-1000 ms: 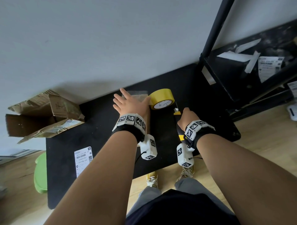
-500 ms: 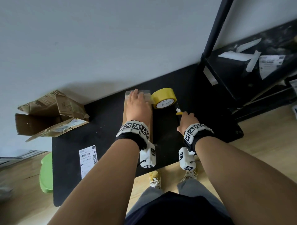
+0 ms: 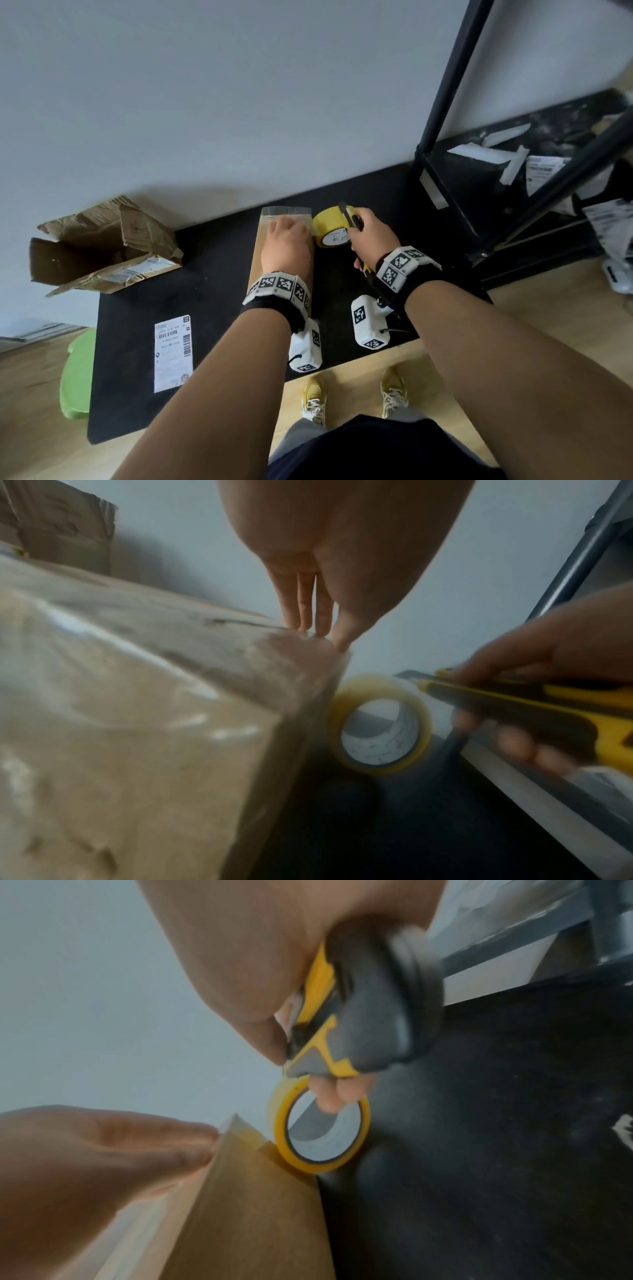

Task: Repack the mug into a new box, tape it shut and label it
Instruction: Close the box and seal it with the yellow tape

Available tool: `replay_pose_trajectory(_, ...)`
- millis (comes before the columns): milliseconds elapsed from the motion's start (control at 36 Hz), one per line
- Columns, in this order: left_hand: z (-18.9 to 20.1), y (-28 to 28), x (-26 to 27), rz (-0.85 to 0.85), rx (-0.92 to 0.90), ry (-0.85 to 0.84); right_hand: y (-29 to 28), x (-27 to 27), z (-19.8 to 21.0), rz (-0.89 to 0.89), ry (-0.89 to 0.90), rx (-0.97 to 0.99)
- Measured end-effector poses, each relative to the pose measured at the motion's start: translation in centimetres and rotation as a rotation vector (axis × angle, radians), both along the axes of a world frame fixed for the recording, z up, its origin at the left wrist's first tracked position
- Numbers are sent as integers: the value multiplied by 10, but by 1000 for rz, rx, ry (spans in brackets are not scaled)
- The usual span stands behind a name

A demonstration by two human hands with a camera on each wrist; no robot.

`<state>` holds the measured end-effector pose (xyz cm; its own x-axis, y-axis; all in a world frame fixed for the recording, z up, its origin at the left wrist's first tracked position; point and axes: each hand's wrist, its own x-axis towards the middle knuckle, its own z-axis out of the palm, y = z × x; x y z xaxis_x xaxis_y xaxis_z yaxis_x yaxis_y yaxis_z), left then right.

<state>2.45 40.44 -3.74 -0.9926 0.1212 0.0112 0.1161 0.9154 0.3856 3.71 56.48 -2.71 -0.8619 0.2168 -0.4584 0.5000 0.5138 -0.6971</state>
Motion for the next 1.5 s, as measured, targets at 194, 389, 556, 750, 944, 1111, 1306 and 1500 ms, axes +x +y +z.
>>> replay_pose_trajectory(194, -2, -3, 4, -22, 18, 8, -17, -5, 9, 171, -116, -58)
replay_pose_trajectory(389, 0, -5, 6, -52, 28, 17, -22, -11, 2, 210, -187, -104)
replay_pose_trajectory(556, 0, -5, 7, -32, 46, 13, -31, -31, -21, 126, -255, -55)
replay_pose_trajectory(750, 0, -5, 5, -22, 44, -5, -40, -53, -52, 53, -418, 24)
replay_pose_trajectory(944, -2, -5, 4, -21, 22, -13, -29, -27, 2, 429, -286, 188)
replay_pose_trajectory(1111, -1, -4, 4, -24, 14, -28, -21, -18, 5, 515, -207, 262)
replay_pose_trajectory(1306, 3, -3, 3, -7, 11, -45, -22, -16, 0, 452, -198, 231)
replay_pose_trajectory(1500, 7, 4, 2, 65, 57, -47, -7, -26, 32, 352, -216, 246)
